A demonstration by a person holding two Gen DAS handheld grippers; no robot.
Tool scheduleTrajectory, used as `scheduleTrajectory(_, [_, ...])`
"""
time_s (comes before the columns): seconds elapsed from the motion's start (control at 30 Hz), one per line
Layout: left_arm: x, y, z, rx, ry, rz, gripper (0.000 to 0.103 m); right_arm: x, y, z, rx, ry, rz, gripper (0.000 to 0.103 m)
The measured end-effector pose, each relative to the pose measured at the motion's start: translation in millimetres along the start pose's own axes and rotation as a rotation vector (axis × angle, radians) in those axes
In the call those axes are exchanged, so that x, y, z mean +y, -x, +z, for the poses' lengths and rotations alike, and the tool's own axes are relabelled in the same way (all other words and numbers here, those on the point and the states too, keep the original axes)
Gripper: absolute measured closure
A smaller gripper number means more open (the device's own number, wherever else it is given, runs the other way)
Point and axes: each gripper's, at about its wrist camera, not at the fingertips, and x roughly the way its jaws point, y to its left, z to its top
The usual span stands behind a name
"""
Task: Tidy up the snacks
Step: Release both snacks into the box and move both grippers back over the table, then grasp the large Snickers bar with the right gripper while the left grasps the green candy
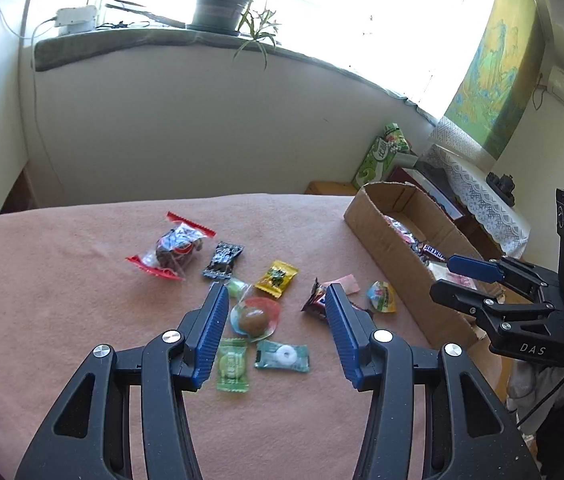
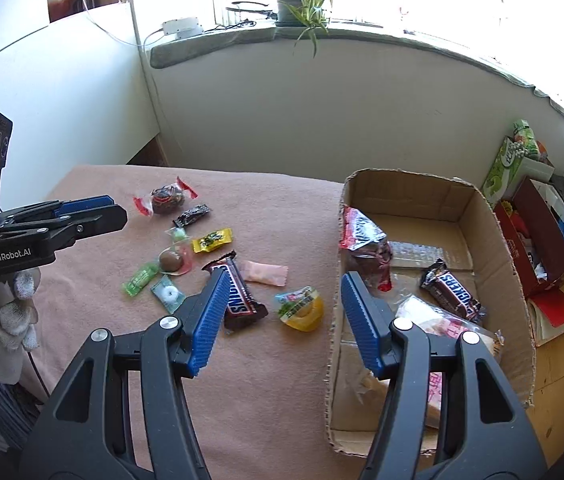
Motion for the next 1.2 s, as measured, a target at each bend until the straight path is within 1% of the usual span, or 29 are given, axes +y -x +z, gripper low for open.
scheduleTrajectory(0.23, [18.6,-20.1,-26.5,0.074,-0.008,0.018,0.054,36.2,-35.4,5.3,0.109,0.086,0.003,0.042])
scheduleTrajectory(0.33, [17.1,-29.6,-33.0,0.103,-0.029,0.025,0.056,41.1,-54.5,8.4,0.17,0.117,-0.015,0.042])
scheduleTrajectory(0.47, [24.1,-32.7,-40.8,0.12,-0.015,0.036,0.056,44.9,-78.7,8.1,0.25,0.163,-0.022,0.043])
scheduleTrajectory(0.53, [25.9,-33.2,-43.5,0.127,-0.02,0.041,0.059,47.6,-89.3,6.8,0.278,0.188,-0.04,0.046])
scheduleTrajectory(0.63, [23.3,-35.5,-49.6,0.146,-0.051,0.053,0.061,51.1,-101.2,5.8,0.312,0.206,-0.046,0.051])
scheduleTrajectory(0.7, [21.2,-39.2,-52.5,0.161,-0.073,0.061,0.062,53.1,-107.9,4.6,0.328,0.218,-0.053,0.052])
scheduleTrajectory(0.97, [13.6,-42.9,-51.0,0.168,-0.127,0.087,0.062,59.1,-127.1,5.3,0.359,0.226,-0.052,0.053])
scheduleTrajectory(1.03, [10.7,-43.8,-51.9,0.167,-0.149,0.098,0.064,60.5,-130.0,5.5,0.364,0.224,-0.037,0.061])
scheduleTrajectory(1.1, [8.7,-44.7,-52.0,0.167,-0.166,0.108,0.067,61.7,-130.3,5.3,0.365,0.223,-0.029,0.065])
scheduleTrajectory(1.2, [10.1,-45.4,-51.4,0.163,-0.173,0.116,0.076,62.8,-130.7,5.0,0.37,0.215,-0.014,0.073])
